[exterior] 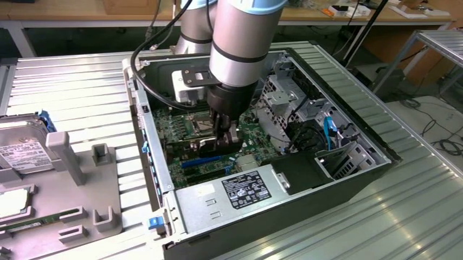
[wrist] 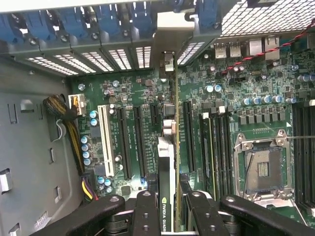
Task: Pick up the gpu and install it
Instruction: 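Insert the gpu into the slot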
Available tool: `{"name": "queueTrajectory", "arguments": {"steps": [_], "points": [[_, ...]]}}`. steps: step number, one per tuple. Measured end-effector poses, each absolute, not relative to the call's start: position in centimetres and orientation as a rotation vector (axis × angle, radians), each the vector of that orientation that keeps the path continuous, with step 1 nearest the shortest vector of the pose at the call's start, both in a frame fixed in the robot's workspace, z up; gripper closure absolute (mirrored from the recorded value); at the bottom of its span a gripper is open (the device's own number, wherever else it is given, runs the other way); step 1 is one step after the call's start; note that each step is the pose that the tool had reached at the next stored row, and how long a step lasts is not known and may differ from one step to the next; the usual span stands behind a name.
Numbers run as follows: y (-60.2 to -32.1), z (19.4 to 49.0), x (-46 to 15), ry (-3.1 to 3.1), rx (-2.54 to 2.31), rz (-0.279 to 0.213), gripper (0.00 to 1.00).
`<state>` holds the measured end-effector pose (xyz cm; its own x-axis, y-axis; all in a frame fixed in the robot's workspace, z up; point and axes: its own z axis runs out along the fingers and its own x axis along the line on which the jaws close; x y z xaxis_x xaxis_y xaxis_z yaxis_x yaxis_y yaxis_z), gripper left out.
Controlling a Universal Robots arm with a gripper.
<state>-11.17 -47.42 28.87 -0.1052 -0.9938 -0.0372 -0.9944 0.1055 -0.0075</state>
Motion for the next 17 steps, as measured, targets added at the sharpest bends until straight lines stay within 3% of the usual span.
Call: {"name": "queueTrajectory", "arguments": {"steps": [6, 17], "points": [[-47.42, 28.84, -11.13, 2.343, -2.08, 0.003, 0.73], [-47.27, 28.77, -11.13, 2.346, -2.073, 0.015, 0.73]]}}
